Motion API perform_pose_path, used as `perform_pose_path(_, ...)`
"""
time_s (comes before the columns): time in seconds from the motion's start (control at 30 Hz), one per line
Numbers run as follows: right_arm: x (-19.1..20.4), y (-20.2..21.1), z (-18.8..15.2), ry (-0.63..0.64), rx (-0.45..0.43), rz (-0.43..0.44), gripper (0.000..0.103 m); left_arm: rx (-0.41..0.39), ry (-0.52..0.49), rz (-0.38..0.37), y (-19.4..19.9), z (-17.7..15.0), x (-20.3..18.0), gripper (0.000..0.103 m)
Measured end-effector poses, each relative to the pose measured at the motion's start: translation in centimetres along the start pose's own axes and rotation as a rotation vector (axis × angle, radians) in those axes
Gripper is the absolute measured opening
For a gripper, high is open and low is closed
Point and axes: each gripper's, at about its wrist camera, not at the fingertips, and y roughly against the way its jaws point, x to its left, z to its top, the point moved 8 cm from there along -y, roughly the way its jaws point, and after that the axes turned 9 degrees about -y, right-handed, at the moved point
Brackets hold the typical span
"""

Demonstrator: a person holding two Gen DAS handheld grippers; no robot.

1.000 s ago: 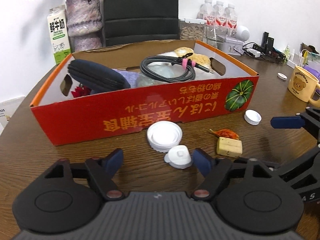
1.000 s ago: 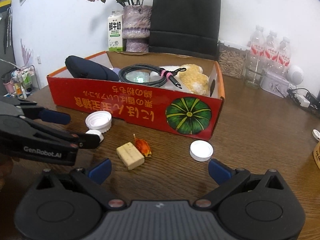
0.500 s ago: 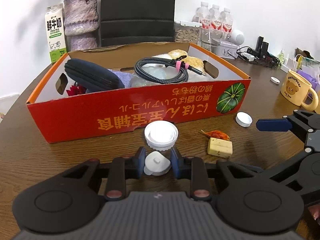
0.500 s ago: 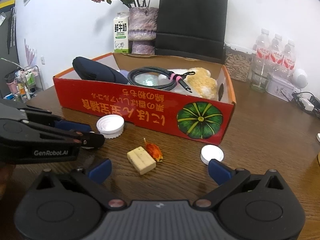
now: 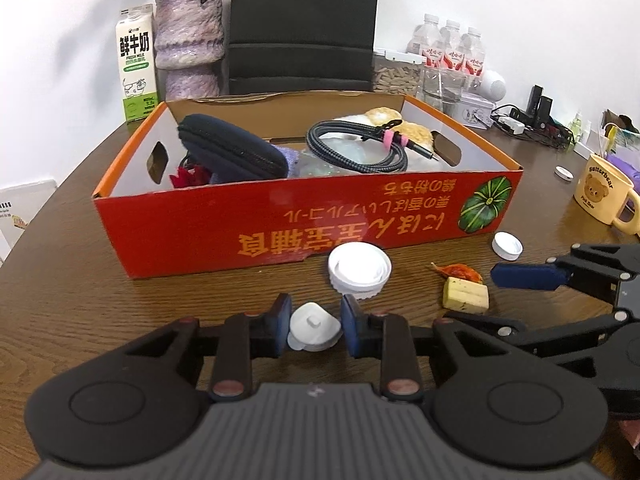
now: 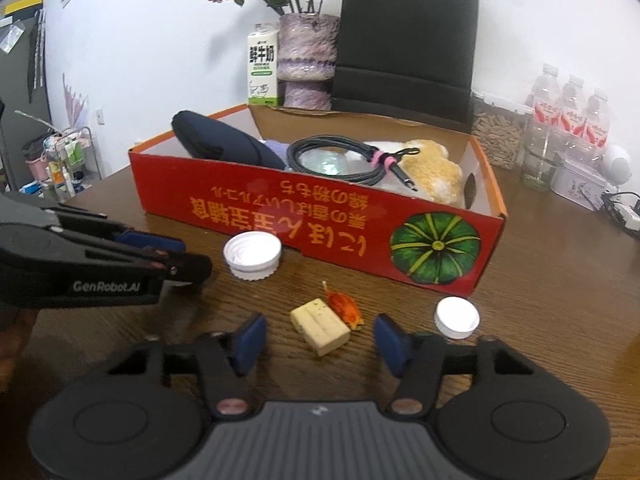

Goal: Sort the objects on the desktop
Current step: 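Grasp a small white cap with the left gripper while the right grasps the yellow block, then carry the white cap and yellow block into the box and open both grippers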

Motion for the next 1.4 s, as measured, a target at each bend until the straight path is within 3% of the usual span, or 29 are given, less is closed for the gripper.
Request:
perform_pose_path(0.2, 0.8, -0.3, -0.1, 0.007, 0.014, 0.023, 0.032, -0.004, 0.006, 0.001, 0.3, -0.2, 0.4, 0.028)
perform_pose_path(0.9, 3.2, 0.3, 0.7, 0.043, -0.019, 0.069, 0.027, -0.042, 0.032, 0.008, 2.7, -0.6, 1.8, 0.028)
perform_pose_path(1.4, 0.8, 3.1, 8.8, 0.020, -0.231, 0.011, 0.027, -0.225, 0.009, 0.018, 4.2, 8.5, 1.5, 0.028)
